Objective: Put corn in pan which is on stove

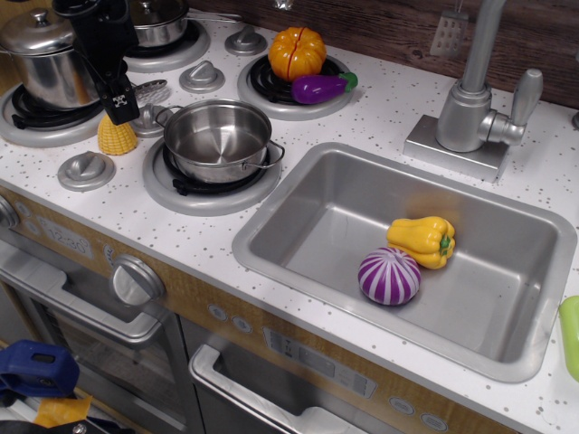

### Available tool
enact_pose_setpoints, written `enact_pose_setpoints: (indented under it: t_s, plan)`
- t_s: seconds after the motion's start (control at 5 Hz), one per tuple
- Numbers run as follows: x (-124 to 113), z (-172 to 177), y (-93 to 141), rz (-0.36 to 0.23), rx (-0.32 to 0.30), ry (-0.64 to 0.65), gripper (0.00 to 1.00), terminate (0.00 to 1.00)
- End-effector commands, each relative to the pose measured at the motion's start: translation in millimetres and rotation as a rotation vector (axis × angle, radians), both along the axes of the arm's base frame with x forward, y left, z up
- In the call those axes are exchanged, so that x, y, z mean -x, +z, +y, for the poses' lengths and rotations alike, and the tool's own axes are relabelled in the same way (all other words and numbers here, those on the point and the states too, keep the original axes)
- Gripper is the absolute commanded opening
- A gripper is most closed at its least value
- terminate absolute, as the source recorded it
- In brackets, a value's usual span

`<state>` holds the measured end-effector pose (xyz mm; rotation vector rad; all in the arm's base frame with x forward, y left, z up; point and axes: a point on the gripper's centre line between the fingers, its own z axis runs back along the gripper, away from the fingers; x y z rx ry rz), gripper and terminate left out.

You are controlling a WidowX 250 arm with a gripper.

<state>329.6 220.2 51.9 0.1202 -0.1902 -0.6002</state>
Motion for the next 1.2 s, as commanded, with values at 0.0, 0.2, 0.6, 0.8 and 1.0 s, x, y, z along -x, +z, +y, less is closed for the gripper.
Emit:
enact_pose_setpoints:
  t_s: [0.0, 0.2, 0.6, 0.8, 1.0]
  plan:
    - [0.0, 0.0, 0.0, 0.000, 0.000, 0.000, 1.00, 0.00]
    - [-3.9, 2.0, 2.0, 0.016, 0.011, -0.006, 1.00, 0.00]
    - [-7.4, 4.5, -6.4, 0.008, 0.036, -0.008, 1.00, 0.00]
    - [-8.3, 4.9, -6.3, 0.002, 0.027, -0.011, 1.00, 0.00]
    - [-8.7, 6.9, -12.6, 0.001, 0.037, -0.007, 1.00, 0.00]
